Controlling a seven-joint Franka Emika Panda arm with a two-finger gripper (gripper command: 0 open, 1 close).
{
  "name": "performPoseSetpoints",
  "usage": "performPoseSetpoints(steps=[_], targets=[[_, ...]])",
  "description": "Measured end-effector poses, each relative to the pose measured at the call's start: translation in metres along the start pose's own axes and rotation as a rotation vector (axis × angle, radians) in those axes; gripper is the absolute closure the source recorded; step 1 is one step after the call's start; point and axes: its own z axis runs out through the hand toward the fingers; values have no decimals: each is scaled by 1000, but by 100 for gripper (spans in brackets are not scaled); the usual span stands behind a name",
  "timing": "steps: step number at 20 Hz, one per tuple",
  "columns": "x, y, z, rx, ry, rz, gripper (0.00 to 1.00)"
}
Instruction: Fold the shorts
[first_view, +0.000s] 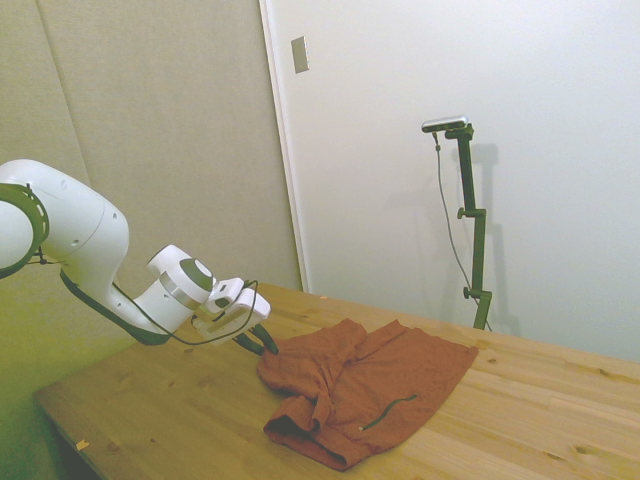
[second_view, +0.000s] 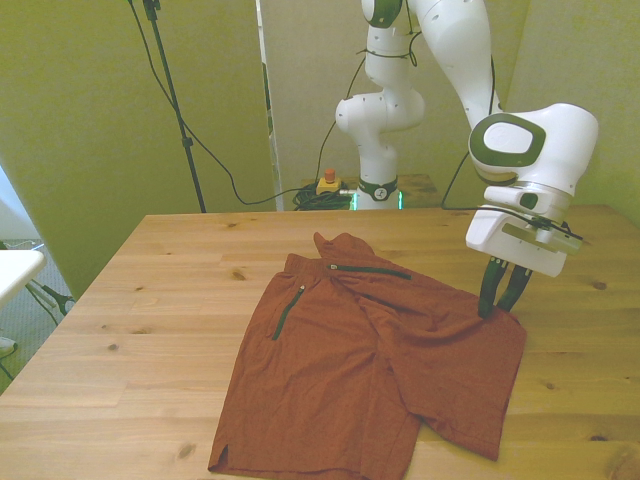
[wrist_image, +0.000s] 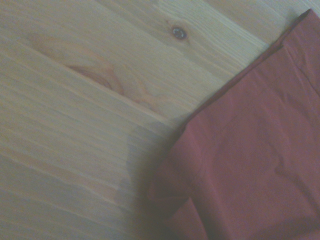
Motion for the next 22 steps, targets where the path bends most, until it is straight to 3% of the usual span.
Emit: performPoseSetpoints(steps=[10, 13, 17, 22], targets=[[2, 4, 5, -9, -2, 6, 100], [19, 15, 0, -4, 12, 41, 100], [79, 71, -15, -25, 51, 154, 100], [142, 166, -12, -107, 97, 217, 100]])
